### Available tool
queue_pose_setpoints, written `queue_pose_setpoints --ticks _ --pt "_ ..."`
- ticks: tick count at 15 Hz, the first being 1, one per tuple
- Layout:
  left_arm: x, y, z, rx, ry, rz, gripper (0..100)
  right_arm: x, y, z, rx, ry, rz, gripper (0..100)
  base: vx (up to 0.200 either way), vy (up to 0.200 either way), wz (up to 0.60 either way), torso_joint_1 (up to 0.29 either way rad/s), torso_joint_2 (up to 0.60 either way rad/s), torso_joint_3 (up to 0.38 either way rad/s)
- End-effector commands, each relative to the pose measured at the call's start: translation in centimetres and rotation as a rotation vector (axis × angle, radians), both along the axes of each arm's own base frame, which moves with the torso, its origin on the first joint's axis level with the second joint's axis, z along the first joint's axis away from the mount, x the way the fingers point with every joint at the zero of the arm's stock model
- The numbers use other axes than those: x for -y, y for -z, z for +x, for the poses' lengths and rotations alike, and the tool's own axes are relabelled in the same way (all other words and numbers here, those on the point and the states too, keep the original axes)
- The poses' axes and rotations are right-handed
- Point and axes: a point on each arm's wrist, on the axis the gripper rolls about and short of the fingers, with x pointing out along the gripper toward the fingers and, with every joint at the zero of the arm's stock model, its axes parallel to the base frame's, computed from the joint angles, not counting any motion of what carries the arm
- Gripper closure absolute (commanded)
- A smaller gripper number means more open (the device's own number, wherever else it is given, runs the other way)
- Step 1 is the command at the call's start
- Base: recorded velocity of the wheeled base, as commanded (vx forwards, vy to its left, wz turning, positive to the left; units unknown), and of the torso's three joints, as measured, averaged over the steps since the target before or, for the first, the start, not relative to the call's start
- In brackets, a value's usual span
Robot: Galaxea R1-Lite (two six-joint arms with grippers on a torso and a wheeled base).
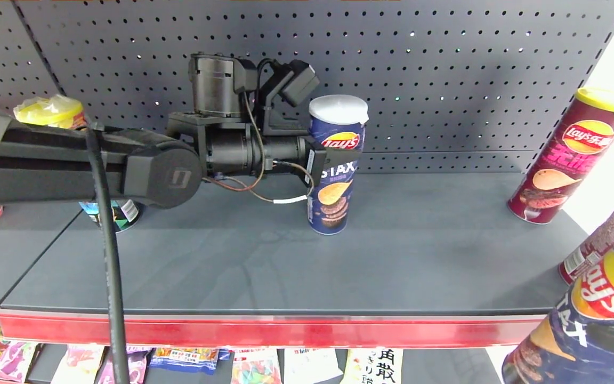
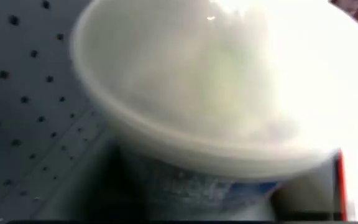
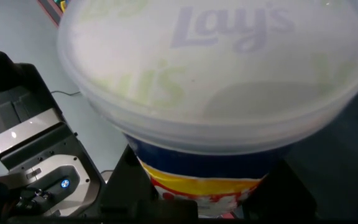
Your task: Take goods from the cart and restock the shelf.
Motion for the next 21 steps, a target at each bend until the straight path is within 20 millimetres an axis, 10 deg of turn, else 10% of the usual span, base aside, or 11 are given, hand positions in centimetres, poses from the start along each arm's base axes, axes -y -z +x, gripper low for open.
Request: queue_pose_setpoints --ticks 1,11,21 --pt "-0.1 -0.1 -0.3 -0.002 0.004 -0.001 100 -0.1 0.0 0.1 -0.005 0.000 -0.002 100 0.000 0.000 0.00 0.000 0.00 0.000" --pt "-4.6 -0.5 -7.2 -0.064 0.181 0.004 100 -0.2 -0.3 0.5 -0.004 0.001 0.000 100 0.000 0.000 0.00 0.000 0.00 0.000" --pt "-4.6 1.4 -8.2 -0.063 0.214 0.006 100 -0.2 -0.7 0.5 0.010 -0.001 0.007 100 0.000 0.000 0.00 0.000 0.00 0.000"
